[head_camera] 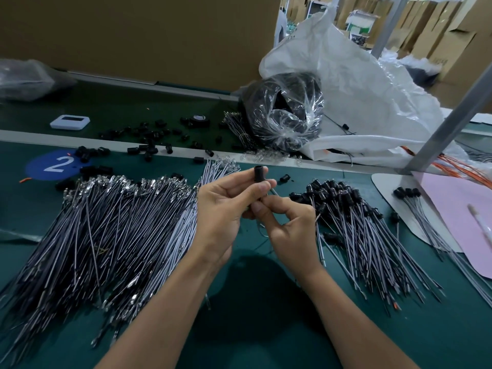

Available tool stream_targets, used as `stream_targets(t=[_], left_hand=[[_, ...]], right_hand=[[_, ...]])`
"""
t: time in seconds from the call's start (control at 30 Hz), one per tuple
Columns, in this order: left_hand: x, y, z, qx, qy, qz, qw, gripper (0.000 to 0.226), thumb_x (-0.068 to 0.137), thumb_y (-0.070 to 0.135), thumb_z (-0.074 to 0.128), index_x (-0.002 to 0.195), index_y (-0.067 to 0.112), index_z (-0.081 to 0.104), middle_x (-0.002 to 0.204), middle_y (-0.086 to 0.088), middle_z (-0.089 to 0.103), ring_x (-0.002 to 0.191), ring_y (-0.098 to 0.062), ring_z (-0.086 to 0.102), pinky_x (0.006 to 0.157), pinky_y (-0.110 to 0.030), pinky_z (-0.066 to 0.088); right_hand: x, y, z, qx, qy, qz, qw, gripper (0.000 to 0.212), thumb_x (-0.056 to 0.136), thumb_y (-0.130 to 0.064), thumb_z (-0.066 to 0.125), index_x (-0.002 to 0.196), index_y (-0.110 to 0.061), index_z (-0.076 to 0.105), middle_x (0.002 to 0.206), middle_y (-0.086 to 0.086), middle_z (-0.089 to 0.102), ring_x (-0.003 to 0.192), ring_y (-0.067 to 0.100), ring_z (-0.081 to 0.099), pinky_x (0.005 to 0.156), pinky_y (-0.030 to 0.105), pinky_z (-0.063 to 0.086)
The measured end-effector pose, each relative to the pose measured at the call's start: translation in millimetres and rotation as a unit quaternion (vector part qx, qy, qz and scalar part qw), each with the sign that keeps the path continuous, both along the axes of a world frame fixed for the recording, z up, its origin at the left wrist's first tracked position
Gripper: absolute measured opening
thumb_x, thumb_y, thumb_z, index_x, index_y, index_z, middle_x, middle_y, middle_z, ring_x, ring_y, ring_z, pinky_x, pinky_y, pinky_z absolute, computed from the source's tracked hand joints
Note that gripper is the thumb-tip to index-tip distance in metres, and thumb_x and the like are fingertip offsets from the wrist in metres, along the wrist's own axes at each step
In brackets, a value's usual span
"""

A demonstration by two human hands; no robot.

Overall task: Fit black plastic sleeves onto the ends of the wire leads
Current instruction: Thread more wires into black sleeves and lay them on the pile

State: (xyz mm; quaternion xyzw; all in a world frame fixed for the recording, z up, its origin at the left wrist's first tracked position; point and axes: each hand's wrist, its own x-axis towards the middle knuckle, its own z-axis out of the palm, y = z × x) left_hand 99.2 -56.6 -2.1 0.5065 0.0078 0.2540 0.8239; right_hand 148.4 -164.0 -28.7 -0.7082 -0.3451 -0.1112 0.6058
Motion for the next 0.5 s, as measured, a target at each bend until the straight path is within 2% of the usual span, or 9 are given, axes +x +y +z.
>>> stream_targets(t=[0.1,0.13,0.23,0.3,0.4,0.5], left_hand=[[1.4,4.8,-1.4,-0.087,-0.002,-0.062,0.994,0.017,0.071,0.018,0.071,0.085,0.017,0.080,0.078,-0.005,0.076,0.064,-0.012,0.071,0.059,-0.020,0.054],[0.8,7.7,-2.5,-0.101,-0.003,-0.092,0.991,0.017,0.074,0.017,0.068,0.085,0.017,0.080,0.077,-0.003,0.075,0.058,-0.009,0.068,0.056,-0.017,0.053],[-3.4,12.7,-7.0,-0.083,0.021,-0.192,0.978,0.020,0.080,0.015,0.061,0.086,0.017,0.080,0.076,0.001,0.074,0.042,0.000,0.058,0.044,-0.012,0.045],[-6.0,11.9,-11.1,-0.041,0.051,-0.251,0.966,0.019,0.081,0.011,0.063,0.089,0.014,0.080,0.078,-0.003,0.074,0.041,-0.002,0.058,0.043,-0.013,0.046],[-5.5,10.1,-17.2,0.041,0.116,-0.295,0.948,0.015,0.080,0.008,0.071,0.093,0.009,0.078,0.084,-0.009,0.075,0.051,-0.013,0.066,0.050,-0.019,0.051],[-3.5,8.8,-20.0,0.084,0.159,-0.285,0.941,0.025,0.076,0.015,0.075,0.099,0.007,0.074,0.087,-0.011,0.075,0.064,-0.019,0.071,0.057,-0.022,0.054]], right_hand=[[-2.7,-2.4,6.9,0.031,0.037,0.069,0.996,0.039,0.094,-0.035,0.058,0.067,-0.010,0.072,0.057,0.004,0.065,0.049,0.017,0.059,0.051,0.033,0.048],[-2.3,-3.4,9.9,0.053,0.057,0.064,0.995,0.047,0.095,-0.042,0.054,0.063,-0.011,0.070,0.053,0.007,0.062,0.044,0.017,0.055,0.048,0.029,0.045],[8.1,-5.8,15.7,0.078,0.126,-0.038,0.988,0.064,0.101,-0.048,0.041,0.052,-0.015,0.064,0.048,0.007,0.059,0.042,0.013,0.052,0.049,0.021,0.042],[19.4,-6.4,18.1,0.034,0.153,-0.094,0.983,0.052,0.102,-0.038,0.044,0.060,-0.018,0.068,0.053,0.003,0.062,0.047,0.007,0.055,0.055,0.019,0.045],[38.6,-4.3,25.1,-0.067,0.156,-0.110,0.979,0.023,0.099,-0.009,0.052,0.087,-0.015,0.071,0.069,0.000,0.070,0.059,0.002,0.061,0.065,0.025,0.050],[63.0,1.9,35.4,-0.170,0.101,-0.135,0.971,0.033,0.092,0.006,0.046,0.101,-0.017,0.068,0.084,-0.003,0.072,0.075,0.007,0.065,0.070,0.027,0.052]])
